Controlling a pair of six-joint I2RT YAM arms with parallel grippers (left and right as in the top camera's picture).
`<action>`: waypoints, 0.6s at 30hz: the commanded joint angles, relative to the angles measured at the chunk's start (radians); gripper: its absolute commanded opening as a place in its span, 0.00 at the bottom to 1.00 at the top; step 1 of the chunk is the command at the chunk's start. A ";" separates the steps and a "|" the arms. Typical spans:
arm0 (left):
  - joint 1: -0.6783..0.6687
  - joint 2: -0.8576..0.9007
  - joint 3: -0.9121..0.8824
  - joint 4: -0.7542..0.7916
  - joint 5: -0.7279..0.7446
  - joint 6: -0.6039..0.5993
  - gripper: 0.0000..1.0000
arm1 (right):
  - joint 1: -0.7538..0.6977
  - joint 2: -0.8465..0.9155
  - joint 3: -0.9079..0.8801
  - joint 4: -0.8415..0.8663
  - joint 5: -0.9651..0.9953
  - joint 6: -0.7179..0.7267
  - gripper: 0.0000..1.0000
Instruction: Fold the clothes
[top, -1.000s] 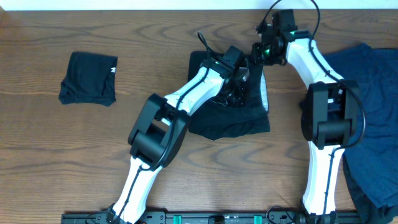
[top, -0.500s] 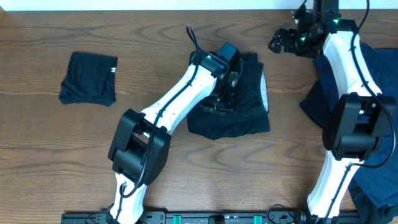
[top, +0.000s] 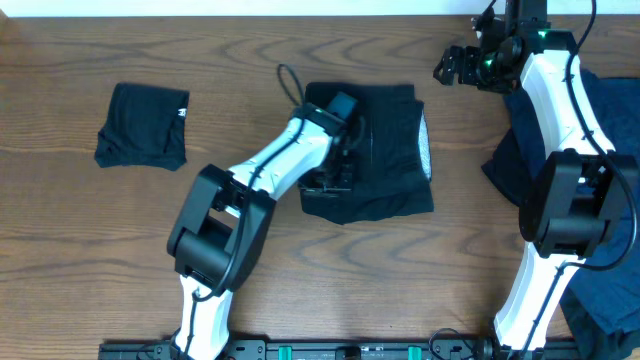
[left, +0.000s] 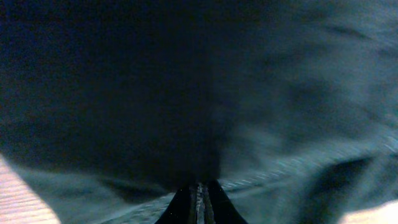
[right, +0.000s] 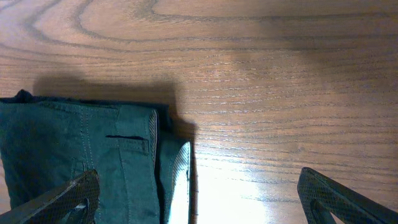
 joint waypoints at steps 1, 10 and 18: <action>0.057 0.016 -0.027 -0.013 -0.029 -0.056 0.07 | 0.000 -0.004 0.008 -0.001 0.000 0.001 0.99; 0.183 0.016 -0.044 0.031 -0.187 -0.009 0.07 | 0.000 -0.004 0.008 -0.001 0.000 0.001 0.99; 0.320 0.017 -0.044 0.309 -0.264 0.077 0.07 | 0.000 -0.004 0.008 -0.001 0.000 0.001 0.99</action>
